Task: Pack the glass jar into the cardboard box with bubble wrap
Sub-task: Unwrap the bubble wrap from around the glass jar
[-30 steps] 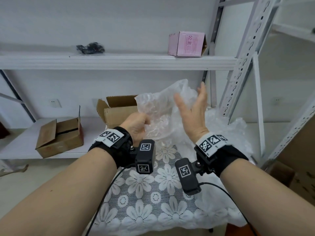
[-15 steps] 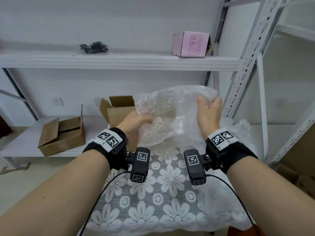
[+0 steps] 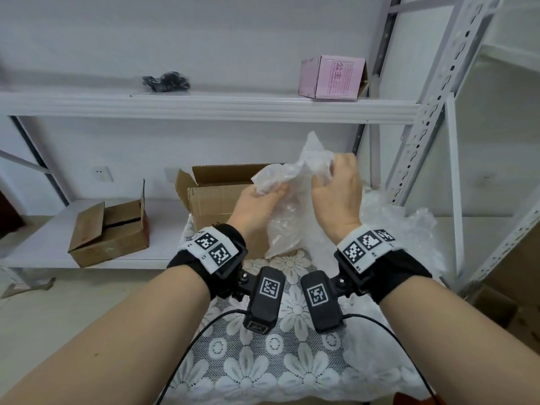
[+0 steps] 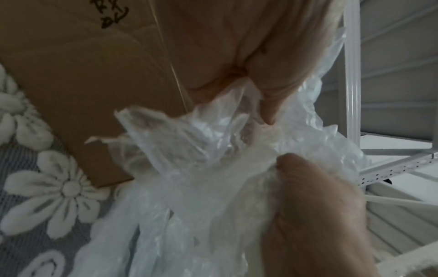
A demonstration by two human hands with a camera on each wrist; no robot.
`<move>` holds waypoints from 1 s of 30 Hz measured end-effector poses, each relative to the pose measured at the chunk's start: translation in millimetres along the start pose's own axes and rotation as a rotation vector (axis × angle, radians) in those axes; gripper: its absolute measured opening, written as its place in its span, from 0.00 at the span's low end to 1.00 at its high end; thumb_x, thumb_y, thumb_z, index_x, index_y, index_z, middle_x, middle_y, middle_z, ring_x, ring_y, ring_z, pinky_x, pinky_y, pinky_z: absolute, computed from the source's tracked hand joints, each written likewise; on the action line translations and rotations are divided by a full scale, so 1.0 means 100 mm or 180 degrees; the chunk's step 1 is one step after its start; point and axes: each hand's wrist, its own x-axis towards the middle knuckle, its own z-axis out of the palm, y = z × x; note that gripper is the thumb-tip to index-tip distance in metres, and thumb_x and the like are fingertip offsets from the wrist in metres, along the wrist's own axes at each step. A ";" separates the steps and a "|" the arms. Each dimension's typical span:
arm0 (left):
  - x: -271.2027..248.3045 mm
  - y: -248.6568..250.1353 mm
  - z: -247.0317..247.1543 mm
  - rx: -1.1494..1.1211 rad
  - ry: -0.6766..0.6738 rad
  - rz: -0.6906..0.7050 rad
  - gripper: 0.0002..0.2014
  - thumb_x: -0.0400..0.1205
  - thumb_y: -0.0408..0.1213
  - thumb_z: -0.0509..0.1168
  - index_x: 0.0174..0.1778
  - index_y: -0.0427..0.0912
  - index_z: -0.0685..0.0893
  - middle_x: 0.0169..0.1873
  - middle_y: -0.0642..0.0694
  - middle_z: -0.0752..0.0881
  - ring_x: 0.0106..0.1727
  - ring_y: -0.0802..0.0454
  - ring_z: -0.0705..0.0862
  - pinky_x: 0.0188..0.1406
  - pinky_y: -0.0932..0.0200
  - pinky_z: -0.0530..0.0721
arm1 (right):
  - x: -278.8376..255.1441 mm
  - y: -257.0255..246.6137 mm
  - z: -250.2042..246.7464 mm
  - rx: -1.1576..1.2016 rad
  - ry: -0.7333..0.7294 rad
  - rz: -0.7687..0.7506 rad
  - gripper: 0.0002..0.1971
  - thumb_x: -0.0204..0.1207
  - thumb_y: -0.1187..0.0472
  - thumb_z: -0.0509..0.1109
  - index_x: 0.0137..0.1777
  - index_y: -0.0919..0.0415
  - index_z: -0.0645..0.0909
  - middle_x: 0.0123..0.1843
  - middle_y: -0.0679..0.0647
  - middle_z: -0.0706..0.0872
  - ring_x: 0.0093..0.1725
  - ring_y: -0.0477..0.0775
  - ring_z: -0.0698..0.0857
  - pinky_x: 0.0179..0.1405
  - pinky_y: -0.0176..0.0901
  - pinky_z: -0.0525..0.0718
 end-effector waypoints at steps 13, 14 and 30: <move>0.05 -0.02 0.02 -0.1632 -0.0412 -0.0439 0.34 0.73 0.43 0.75 0.72 0.31 0.76 0.66 0.32 0.83 0.66 0.37 0.83 0.68 0.41 0.79 | -0.33 -0.06 0.10 -0.0421 -0.1515 -0.1533 0.31 0.77 0.45 0.58 0.77 0.59 0.66 0.79 0.53 0.68 0.78 0.50 0.65 0.80 0.55 0.63; 0.07 -0.02 -0.01 -0.1711 -0.0280 -0.0537 0.32 0.75 0.44 0.75 0.71 0.31 0.76 0.66 0.32 0.83 0.65 0.37 0.84 0.67 0.41 0.81 | -0.34 -0.04 0.11 -0.0418 -0.1540 -0.1597 0.32 0.76 0.44 0.56 0.78 0.58 0.66 0.79 0.53 0.68 0.78 0.49 0.65 0.80 0.54 0.62; 0.08 -0.03 -0.31 -0.2022 -0.0698 -0.1058 0.35 0.77 0.58 0.67 0.75 0.38 0.74 0.67 0.34 0.82 0.66 0.34 0.83 0.67 0.34 0.78 | -0.23 0.02 0.06 -0.0067 -0.0895 -0.1366 0.35 0.69 0.36 0.68 0.71 0.58 0.73 0.70 0.54 0.73 0.69 0.49 0.70 0.71 0.40 0.67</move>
